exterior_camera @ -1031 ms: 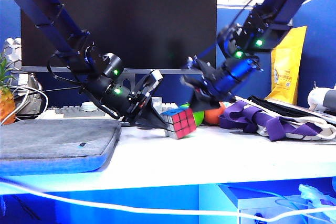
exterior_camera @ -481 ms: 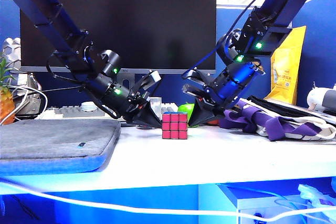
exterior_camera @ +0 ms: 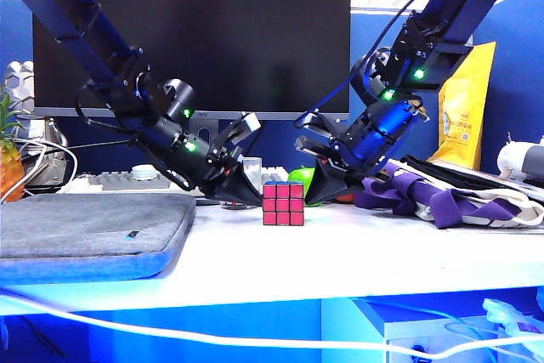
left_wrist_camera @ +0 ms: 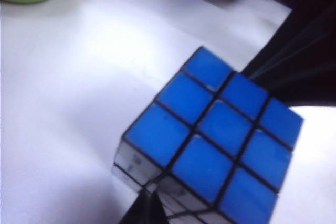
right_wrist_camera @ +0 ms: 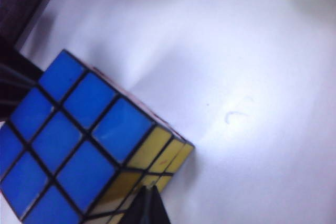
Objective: Rotate the Rubik's Cube so that its red face is facing towards you.
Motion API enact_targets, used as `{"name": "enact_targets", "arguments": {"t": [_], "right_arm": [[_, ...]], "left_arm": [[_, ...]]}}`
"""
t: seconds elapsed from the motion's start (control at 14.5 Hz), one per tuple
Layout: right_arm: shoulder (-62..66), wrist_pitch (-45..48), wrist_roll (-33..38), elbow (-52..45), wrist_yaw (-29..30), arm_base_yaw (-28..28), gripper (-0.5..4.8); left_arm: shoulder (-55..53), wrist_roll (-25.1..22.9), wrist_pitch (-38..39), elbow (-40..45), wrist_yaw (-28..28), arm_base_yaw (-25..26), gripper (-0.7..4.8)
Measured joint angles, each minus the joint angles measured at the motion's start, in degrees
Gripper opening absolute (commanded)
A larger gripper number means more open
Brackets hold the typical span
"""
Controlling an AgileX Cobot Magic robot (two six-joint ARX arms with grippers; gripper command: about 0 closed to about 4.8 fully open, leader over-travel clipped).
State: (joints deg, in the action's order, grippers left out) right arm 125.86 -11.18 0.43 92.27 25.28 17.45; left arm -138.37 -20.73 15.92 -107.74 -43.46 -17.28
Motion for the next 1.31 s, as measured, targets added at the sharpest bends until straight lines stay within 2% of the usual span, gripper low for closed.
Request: {"name": "enact_targets", "arguments": {"t": [0.62,0.69,0.76,0.82,0.89,0.96,1.03,1.1,1.17,1.24,1.31], "right_arm": [[0.2,2.8,0.0,0.0,-0.8,-0.1,0.0],[0.2,2.8,-0.1,0.0,-0.9,-0.1,0.23],[0.2,2.8,-0.1,0.0,-2.0,-0.1,1.29],[0.2,2.7,-0.3,0.0,-5.6,0.2,1.75],[0.2,2.7,-0.3,0.0,-6.2,0.0,1.93],[0.2,2.5,-0.3,0.0,-6.8,-0.1,1.93],[0.2,2.2,-0.3,0.0,-6.8,-0.3,1.65],[0.2,1.9,-0.3,0.0,-6.8,-0.5,-0.17],[0.1,1.0,-0.3,0.0,-8.0,-1.0,-0.01],[-0.4,-0.4,-0.5,0.0,-8.7,-1.7,-0.01],[-1.3,-1.1,-0.4,-0.1,-8.6,-2.6,-0.01]], "left_arm": [[0.4,1.7,1.5,-0.3,-2.0,0.0,0.22],[0.4,1.7,1.5,-0.3,-2.0,0.0,0.26],[0.4,1.8,1.5,-0.3,-2.0,0.0,1.44],[0.5,2.3,1.5,-0.3,0.6,-0.2,2.69],[0.8,2.4,1.5,-0.2,3.9,-0.2,3.67],[1.1,2.4,1.6,-0.2,7.6,-0.2,3.81],[1.7,2.3,1.9,-0.2,11.0,-0.2,3.81],[2.5,2.2,2.2,-0.2,13.8,-0.2,3.47],[4.3,0.8,3.6,-0.2,17.3,-0.2,2.35],[6.1,-0.1,3.6,-0.2,22.0,-0.3,0.55],[7.4,-0.6,3.6,-0.2,24.5,-0.3,-0.05]]}}
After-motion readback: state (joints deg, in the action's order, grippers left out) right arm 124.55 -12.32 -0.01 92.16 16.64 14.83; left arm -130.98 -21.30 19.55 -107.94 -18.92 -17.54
